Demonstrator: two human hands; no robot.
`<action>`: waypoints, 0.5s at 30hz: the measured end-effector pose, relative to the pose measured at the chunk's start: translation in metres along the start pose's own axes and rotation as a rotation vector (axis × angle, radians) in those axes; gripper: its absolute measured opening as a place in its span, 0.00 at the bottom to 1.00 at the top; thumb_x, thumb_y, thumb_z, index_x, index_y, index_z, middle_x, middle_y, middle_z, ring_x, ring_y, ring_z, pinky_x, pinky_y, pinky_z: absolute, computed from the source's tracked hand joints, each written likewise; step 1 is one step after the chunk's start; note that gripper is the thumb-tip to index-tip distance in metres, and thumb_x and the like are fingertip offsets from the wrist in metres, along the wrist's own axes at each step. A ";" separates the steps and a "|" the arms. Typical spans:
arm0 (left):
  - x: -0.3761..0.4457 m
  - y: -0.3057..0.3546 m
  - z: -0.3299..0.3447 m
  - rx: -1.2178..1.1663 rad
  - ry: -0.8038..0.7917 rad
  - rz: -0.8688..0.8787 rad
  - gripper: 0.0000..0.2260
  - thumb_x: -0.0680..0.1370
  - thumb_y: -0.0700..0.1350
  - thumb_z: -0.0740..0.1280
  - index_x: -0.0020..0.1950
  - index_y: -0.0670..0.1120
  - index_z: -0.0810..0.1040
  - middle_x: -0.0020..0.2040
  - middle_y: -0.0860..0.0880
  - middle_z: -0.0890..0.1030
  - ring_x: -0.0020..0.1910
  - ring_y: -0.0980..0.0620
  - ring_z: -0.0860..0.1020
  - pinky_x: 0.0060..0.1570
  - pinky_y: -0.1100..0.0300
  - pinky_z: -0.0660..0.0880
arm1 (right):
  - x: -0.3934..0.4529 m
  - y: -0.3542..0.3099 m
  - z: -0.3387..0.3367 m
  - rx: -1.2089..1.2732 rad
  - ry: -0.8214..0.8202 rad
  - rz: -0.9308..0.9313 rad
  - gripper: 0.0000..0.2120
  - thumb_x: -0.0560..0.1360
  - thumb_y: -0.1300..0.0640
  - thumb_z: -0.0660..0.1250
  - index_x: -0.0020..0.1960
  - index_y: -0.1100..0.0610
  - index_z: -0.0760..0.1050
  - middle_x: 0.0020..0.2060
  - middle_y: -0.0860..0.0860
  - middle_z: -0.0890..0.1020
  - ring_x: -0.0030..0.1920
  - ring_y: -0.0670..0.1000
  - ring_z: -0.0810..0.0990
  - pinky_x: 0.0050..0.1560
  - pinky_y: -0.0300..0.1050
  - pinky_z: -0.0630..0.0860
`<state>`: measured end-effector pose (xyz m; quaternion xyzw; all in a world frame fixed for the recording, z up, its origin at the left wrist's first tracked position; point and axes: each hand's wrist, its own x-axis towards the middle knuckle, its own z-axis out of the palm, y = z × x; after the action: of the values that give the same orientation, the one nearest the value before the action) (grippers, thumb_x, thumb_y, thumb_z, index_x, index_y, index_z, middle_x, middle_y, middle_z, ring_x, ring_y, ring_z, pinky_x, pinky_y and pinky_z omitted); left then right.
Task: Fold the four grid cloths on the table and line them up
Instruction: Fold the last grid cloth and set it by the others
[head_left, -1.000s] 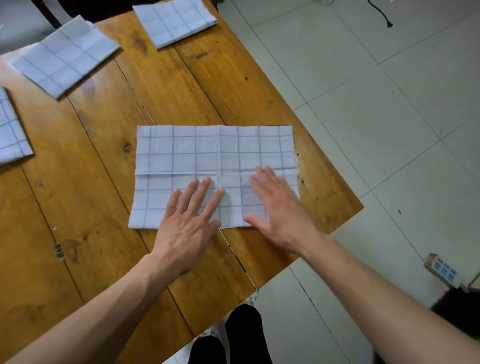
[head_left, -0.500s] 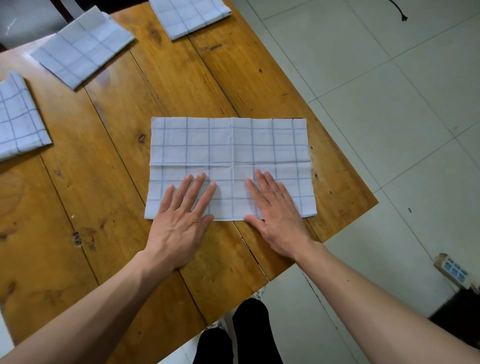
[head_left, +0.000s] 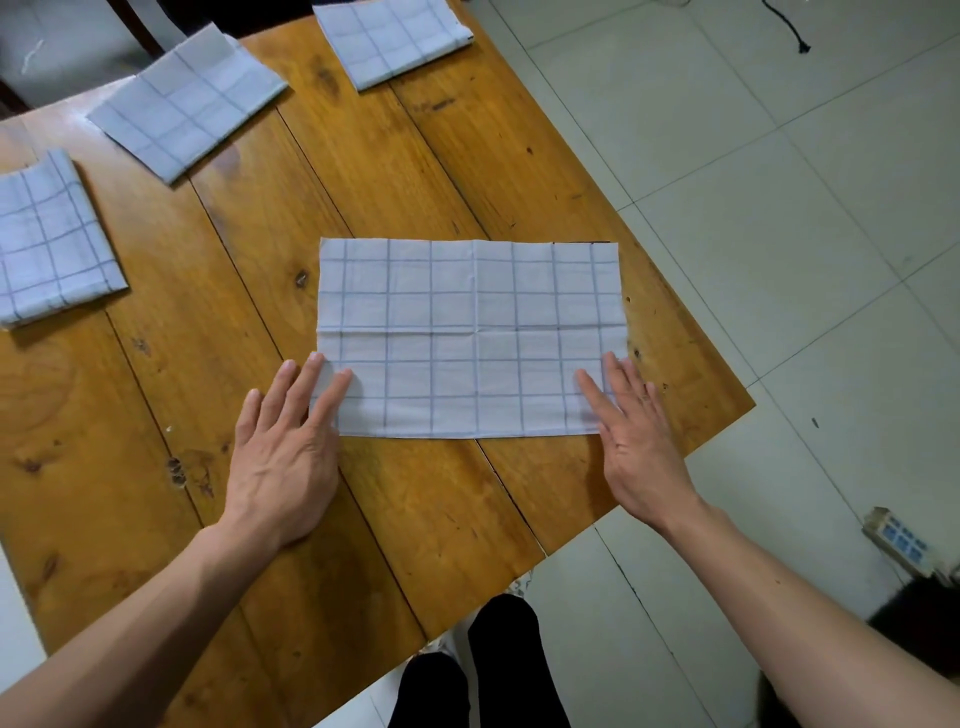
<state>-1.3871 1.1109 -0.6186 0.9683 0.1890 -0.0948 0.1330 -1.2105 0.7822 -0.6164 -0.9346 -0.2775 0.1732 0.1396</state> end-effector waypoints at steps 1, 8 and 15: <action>0.000 -0.001 -0.002 -0.022 0.013 -0.015 0.25 0.82 0.51 0.48 0.80 0.55 0.56 0.82 0.50 0.52 0.81 0.50 0.45 0.77 0.49 0.43 | -0.001 0.001 -0.001 0.013 0.023 0.022 0.33 0.80 0.69 0.54 0.79 0.46 0.52 0.79 0.47 0.46 0.77 0.44 0.37 0.77 0.48 0.38; 0.004 -0.001 -0.020 -0.109 0.139 0.063 0.21 0.76 0.42 0.59 0.69 0.46 0.74 0.76 0.44 0.68 0.76 0.42 0.62 0.70 0.40 0.63 | 0.003 -0.025 -0.011 0.093 0.193 0.114 0.33 0.75 0.73 0.59 0.76 0.51 0.61 0.78 0.50 0.57 0.78 0.48 0.47 0.77 0.54 0.53; 0.017 -0.004 -0.032 0.019 -0.037 0.365 0.19 0.73 0.48 0.71 0.63 0.50 0.78 0.70 0.49 0.75 0.71 0.46 0.70 0.63 0.46 0.70 | 0.016 -0.083 -0.002 0.139 -0.014 -0.054 0.23 0.82 0.54 0.58 0.76 0.52 0.63 0.78 0.49 0.58 0.78 0.47 0.50 0.76 0.44 0.52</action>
<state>-1.3690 1.1291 -0.5933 0.9858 0.0067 -0.0887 0.1424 -1.2366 0.8581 -0.5891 -0.9136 -0.2909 0.1946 0.2071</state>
